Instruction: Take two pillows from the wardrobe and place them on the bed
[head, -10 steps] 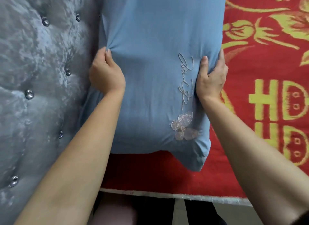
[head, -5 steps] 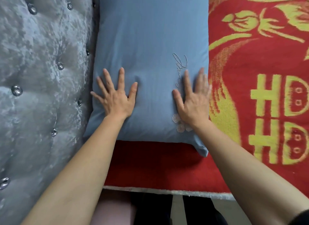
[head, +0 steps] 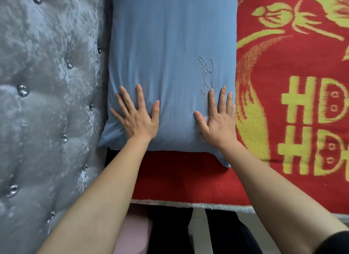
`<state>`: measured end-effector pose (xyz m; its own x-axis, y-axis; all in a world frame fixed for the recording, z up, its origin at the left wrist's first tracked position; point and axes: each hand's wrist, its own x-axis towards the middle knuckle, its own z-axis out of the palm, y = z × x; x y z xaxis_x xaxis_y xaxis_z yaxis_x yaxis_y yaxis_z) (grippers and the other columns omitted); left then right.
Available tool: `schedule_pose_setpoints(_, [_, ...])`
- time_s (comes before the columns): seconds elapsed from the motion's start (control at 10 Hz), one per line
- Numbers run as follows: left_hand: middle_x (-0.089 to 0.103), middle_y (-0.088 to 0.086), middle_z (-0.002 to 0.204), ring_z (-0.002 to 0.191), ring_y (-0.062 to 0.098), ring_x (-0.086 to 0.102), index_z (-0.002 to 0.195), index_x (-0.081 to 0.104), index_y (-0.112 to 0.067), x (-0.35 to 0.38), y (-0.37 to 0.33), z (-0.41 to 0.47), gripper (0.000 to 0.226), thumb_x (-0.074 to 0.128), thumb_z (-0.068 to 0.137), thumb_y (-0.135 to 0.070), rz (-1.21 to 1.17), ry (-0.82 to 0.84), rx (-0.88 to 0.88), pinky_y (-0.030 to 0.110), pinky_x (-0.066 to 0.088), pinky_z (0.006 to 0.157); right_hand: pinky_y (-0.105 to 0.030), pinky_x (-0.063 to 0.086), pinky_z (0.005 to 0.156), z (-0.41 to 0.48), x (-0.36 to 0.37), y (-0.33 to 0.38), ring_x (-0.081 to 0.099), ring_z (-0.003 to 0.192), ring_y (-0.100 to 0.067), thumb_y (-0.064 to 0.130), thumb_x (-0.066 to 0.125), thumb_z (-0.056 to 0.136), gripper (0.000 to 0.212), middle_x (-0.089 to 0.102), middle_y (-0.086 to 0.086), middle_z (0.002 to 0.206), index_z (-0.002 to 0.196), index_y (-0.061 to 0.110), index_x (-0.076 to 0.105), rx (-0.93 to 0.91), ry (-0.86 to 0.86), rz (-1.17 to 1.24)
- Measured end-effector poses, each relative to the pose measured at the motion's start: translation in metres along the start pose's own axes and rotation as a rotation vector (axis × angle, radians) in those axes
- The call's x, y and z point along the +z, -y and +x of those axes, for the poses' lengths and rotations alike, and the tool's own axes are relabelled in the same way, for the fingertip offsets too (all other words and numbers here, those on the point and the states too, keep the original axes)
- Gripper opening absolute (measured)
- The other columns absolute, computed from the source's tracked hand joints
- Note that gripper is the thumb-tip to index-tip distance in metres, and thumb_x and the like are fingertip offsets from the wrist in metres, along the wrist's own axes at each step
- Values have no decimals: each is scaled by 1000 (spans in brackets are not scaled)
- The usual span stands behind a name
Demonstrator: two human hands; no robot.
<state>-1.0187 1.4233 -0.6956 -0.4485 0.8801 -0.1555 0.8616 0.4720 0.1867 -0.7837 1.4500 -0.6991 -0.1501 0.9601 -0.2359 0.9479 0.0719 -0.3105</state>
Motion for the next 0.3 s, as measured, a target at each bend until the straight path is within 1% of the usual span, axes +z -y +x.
schedule_pose_setpoints(0.1, [-12, 18, 161, 148, 37, -10, 153, -9, -27, -7, 2, -23, 80, 9, 90, -72, 78, 120, 7, 71, 6, 112, -55, 10, 120, -13, -9, -1, -8, 150, -36, 75, 22, 89, 87, -10, -13, 164, 157, 26, -2, -2, 126, -68])
schedule_pose_setpoints(0.2, [-18, 13, 161, 148, 36, -15, 152, -15, -27, -37, 3, -24, 80, 6, 89, -72, 177, 225, 55, 71, 5, 112, -56, 12, 119, -10, -44, 3, -7, 150, -38, 80, 19, 87, 89, -12, -11, 164, 156, 29, -5, -10, 207, -177])
schedule_pose_setpoints(0.3, [-16, 11, 162, 148, 35, -15, 153, -7, -31, -79, 0, -30, 72, 6, 92, -67, 255, 227, 225, 70, 2, 112, -55, 9, 120, -16, -87, 8, -10, 150, -36, 79, 13, 87, 86, -17, -10, 164, 156, 31, -6, -112, 199, -258])
